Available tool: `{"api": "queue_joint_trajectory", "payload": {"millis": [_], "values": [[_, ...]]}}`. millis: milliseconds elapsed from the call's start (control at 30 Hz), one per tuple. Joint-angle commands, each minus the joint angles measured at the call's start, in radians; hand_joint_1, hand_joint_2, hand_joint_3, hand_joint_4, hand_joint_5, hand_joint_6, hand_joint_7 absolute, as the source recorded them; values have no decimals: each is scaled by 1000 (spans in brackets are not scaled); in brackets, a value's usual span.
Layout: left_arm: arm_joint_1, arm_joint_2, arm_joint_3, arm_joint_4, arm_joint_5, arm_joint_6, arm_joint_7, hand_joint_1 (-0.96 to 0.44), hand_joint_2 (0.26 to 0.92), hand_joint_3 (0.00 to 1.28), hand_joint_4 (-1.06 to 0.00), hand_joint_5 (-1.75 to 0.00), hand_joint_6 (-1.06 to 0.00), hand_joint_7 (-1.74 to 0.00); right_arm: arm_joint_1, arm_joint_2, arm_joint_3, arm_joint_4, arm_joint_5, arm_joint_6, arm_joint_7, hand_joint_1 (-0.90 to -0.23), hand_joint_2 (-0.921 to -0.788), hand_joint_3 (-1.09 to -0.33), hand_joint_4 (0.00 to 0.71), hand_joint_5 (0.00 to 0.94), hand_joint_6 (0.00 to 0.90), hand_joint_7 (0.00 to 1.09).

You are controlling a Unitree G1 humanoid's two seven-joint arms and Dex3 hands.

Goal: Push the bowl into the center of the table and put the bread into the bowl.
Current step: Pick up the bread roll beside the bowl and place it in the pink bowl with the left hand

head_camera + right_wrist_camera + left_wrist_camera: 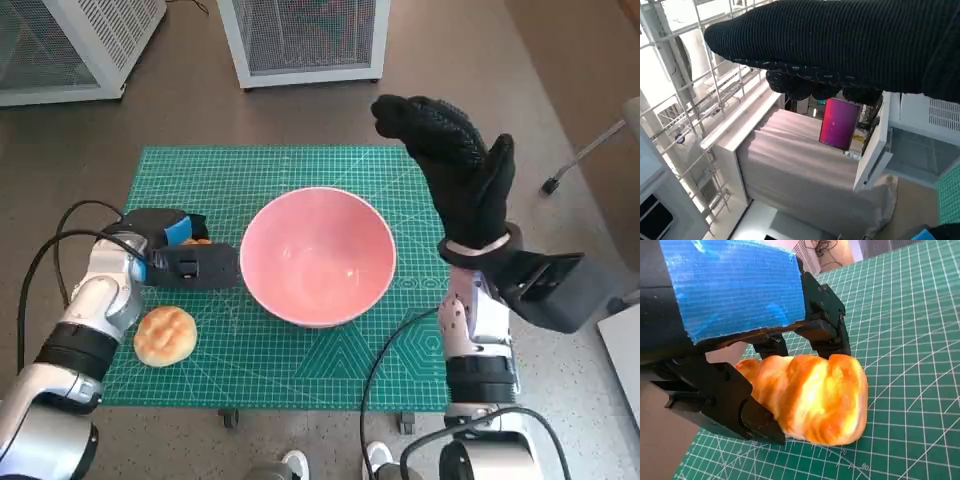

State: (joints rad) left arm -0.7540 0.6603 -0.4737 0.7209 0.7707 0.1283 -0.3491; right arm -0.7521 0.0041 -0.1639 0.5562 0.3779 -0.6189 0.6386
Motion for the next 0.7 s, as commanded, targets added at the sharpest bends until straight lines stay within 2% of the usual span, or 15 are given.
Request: {"api": "queue_joint_trajectory", "payload": {"millis": [33,267,433,700], "values": [[-2,25,34,-26,-22,-7,-8,1,920,143,-588,-1310,-564,-1198,29,-2,3,-3,8,12,-1,-681,-921,-759,201,1,277,76],[3,66,99,-210,-45,52,-94,1,920,111,-611,-1310,-612,-1124,29,-7,4,-4,17,16,3,-685,-921,-760,200,0,276,77],[30,84,168,-421,-63,123,-156,1,920,96,-632,-1275,-622,-1126,27,-10,3,1,21,16,6,-685,-921,-760,200,0,275,77],[96,82,291,-715,-136,109,-145,2,920,83,-671,-1175,-606,-1203,25,-10,5,9,19,13,5,-683,-921,-763,200,0,275,79]]}}
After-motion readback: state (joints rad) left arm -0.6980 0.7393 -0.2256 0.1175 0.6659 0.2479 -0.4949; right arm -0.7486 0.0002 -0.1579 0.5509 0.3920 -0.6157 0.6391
